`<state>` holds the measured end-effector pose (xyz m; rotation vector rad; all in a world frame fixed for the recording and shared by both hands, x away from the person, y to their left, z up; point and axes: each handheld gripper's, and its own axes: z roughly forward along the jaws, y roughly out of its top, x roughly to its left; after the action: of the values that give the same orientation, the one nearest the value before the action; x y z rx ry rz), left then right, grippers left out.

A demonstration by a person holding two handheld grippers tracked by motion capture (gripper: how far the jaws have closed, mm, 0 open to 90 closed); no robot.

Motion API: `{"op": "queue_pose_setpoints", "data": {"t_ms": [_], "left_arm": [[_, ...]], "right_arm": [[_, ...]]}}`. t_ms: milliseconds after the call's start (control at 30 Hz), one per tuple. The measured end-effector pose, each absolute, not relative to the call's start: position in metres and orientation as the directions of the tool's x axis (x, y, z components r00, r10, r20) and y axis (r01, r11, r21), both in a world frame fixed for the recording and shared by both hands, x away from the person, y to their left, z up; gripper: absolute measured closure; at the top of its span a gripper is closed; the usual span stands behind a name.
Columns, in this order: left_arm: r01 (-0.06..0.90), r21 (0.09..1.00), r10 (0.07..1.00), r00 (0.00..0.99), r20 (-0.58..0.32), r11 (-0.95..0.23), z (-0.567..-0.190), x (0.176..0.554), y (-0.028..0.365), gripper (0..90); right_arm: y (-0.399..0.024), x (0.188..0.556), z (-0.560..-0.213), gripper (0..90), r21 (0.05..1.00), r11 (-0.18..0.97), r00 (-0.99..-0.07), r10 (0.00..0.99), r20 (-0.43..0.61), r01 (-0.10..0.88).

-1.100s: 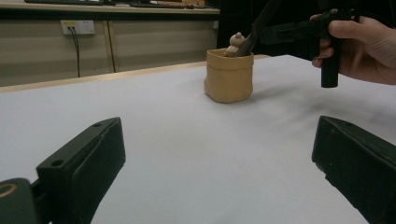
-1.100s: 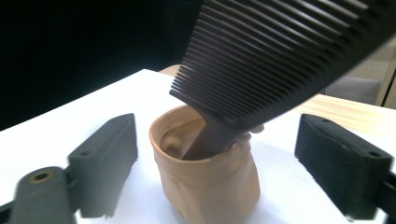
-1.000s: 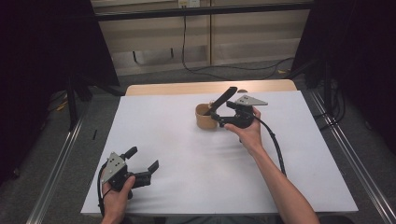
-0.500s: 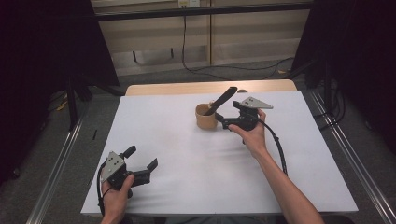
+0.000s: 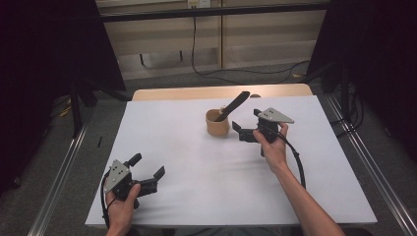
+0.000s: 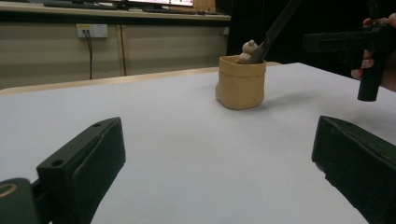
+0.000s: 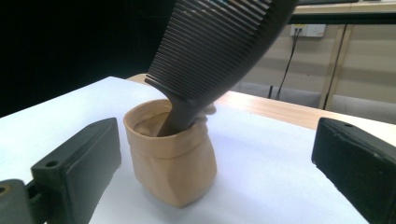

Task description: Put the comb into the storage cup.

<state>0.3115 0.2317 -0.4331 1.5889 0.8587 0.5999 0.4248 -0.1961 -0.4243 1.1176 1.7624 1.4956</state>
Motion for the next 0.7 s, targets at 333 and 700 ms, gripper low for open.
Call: {"op": "queue_pose_setpoints", "data": {"t_ms": [333,700], "left_arm": [[0.198,0.979,0.812,0.579,-0.075,-0.051,-0.433,0.31,0.232,2.9],[0.198,0.979,0.82,0.568,-0.077,-0.045,-0.433,0.307,0.234,2.9]], "right_arm": [[-0.209,0.405,-0.424,0.5,0.977,0.05,-0.437,0.898,0.047,0.207],[-0.222,0.386,-0.42,0.5,0.982,0.053,-0.403,0.915,0.025,0.181]]}}
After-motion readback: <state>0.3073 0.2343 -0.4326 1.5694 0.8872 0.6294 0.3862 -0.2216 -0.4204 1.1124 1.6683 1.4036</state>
